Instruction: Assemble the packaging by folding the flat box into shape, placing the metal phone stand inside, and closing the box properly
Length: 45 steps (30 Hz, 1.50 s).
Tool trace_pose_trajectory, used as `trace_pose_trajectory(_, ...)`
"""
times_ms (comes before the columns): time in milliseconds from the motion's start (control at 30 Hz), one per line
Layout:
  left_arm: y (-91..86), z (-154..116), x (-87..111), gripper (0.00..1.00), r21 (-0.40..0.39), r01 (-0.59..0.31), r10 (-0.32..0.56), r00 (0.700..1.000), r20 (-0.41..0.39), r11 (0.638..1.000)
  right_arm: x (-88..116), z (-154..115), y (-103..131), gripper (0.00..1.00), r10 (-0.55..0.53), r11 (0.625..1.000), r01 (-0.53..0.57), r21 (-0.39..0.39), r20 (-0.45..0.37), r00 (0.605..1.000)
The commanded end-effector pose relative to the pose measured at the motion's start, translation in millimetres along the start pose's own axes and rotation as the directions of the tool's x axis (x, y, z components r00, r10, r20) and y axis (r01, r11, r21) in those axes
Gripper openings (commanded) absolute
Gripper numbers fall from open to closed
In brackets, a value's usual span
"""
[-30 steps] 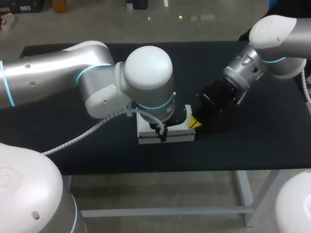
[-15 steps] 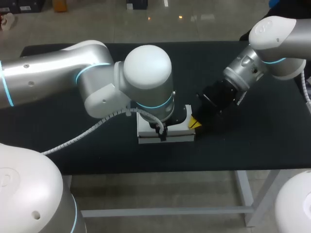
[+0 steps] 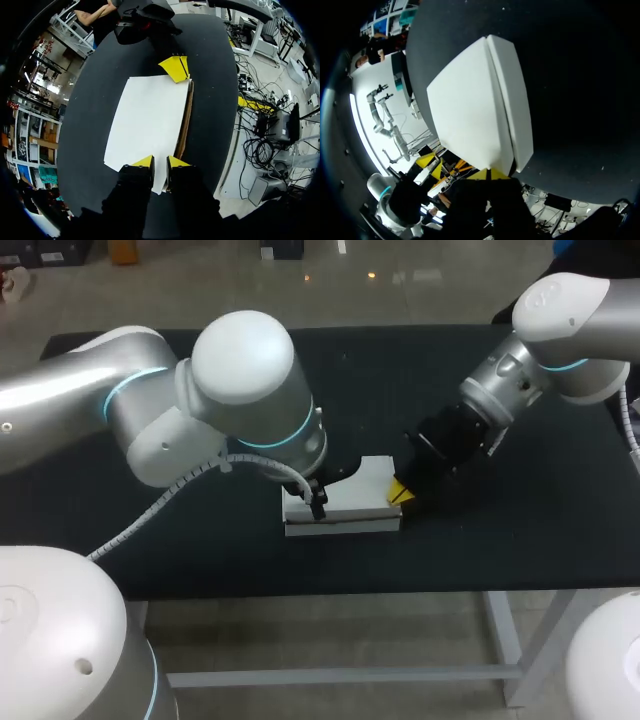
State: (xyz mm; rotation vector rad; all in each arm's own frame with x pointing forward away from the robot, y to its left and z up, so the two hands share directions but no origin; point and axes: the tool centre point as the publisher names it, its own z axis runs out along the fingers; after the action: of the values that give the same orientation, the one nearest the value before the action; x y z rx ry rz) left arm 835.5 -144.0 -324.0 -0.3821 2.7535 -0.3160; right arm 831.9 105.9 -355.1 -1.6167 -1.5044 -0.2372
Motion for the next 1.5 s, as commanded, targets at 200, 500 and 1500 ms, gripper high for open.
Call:
trace_pose_trajectory(200,20.1,2.7,-21.8,0.00,0.097,0.088,-0.076,0.989,-0.124,0.991,0.8,1.5,2.3,0.00,0.001,1.000,-0.001,0.002,0.001,1.000)
trace_pose_trajectory(500,19.6,20.2,-19.0,0.00,0.108,0.111,-0.088,0.975,-0.203,0.988,1.2,1.5,2.1,0.00,0.002,1.000,-0.002,0.000,0.002,1.000)
trace_pose_trajectory(1500,40.3,40.1,-4.5,0.00,0.127,0.156,-0.124,0.967,-0.224,0.980,-7.7,7.5,10.5,0.00,0.029,0.999,-0.029,0.016,-0.004,1.000)
